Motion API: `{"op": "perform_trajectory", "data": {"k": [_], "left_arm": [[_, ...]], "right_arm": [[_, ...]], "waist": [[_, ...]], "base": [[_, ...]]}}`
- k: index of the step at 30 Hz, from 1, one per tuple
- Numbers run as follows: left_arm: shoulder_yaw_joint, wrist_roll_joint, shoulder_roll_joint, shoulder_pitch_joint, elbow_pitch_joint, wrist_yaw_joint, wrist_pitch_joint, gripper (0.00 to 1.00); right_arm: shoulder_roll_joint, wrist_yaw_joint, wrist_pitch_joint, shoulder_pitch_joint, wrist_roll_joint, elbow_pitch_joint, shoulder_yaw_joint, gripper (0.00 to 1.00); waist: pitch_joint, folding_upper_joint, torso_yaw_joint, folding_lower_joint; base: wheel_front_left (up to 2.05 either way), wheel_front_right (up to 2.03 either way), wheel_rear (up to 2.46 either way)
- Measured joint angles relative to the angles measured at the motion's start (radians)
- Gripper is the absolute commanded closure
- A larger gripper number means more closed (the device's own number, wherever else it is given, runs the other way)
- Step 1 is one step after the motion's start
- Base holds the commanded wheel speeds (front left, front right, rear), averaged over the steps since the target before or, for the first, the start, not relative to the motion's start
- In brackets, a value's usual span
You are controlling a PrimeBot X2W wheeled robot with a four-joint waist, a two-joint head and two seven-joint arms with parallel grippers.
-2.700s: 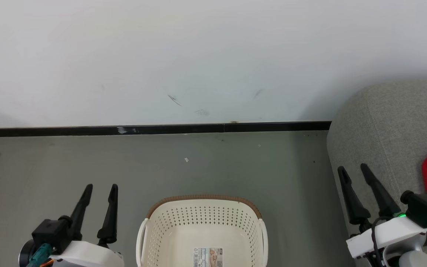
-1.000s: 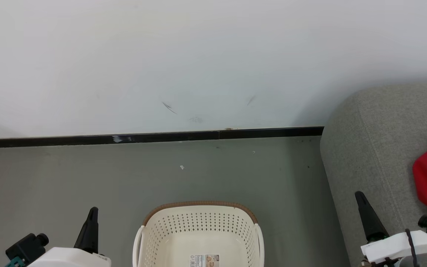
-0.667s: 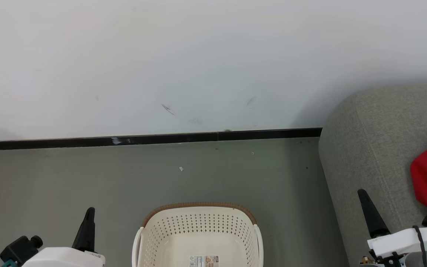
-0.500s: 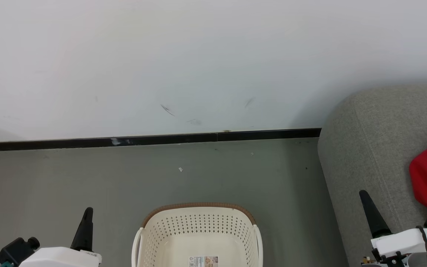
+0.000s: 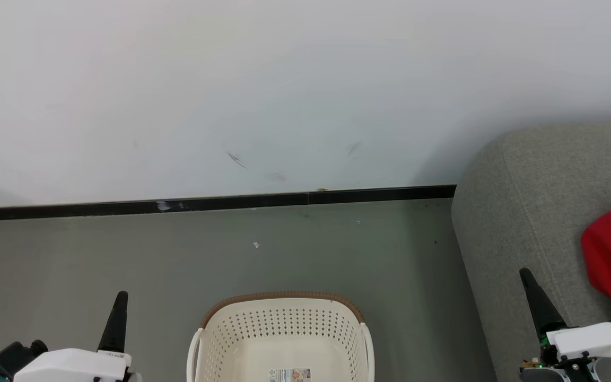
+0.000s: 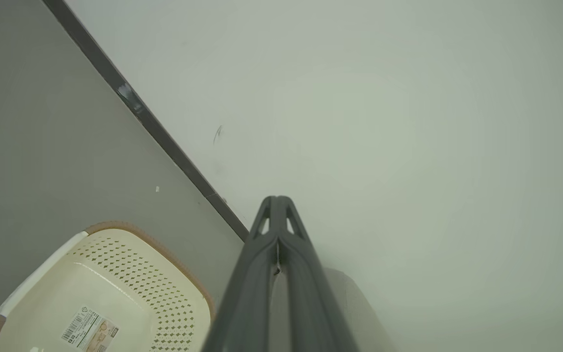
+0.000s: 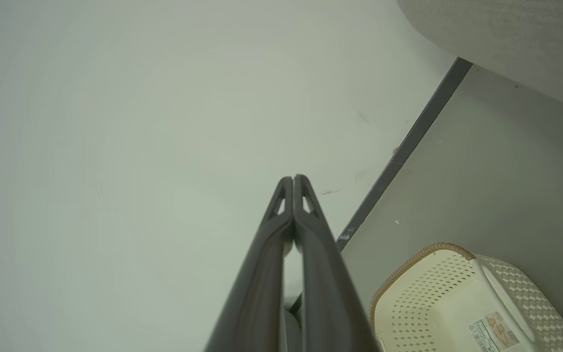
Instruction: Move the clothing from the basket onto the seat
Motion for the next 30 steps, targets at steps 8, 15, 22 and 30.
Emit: {"op": "perform_trajectory", "data": {"k": [8,15,22,30], "left_arm": [[0.021,-0.095,-0.008,-0.004,0.0,-0.012,0.029,1.0],[0.038,-0.165,-0.012,-0.005,0.0,-0.018,0.047,1.0],[0.056,-0.244,-0.015,-0.007,0.0,-0.026,0.071,1.0],[0.07,-0.302,-0.018,-0.012,0.0,-0.034,0.088,1.0]], "right_arm": [[-0.002,0.0,0.025,-0.001,0.11,0.009,-0.006,1.0],[-0.004,0.0,0.039,-0.021,0.193,0.014,-0.011,1.0],[-0.005,0.0,0.057,-0.021,0.288,0.029,-0.016,1.0],[-0.008,0.0,0.072,-0.039,0.356,0.035,-0.022,1.0]], "waist": [[-0.004,0.0,-0.004,-0.0001],[-0.008,0.0,-0.007,-0.0001],[-0.012,0.0,-0.011,-0.0002],[-0.014,0.0,-0.013,-0.0002]], "base": [[0.0,0.0,0.0],[0.0,0.0,0.0],[0.0,0.0,0.0],[0.0,0.0,0.0]]}}
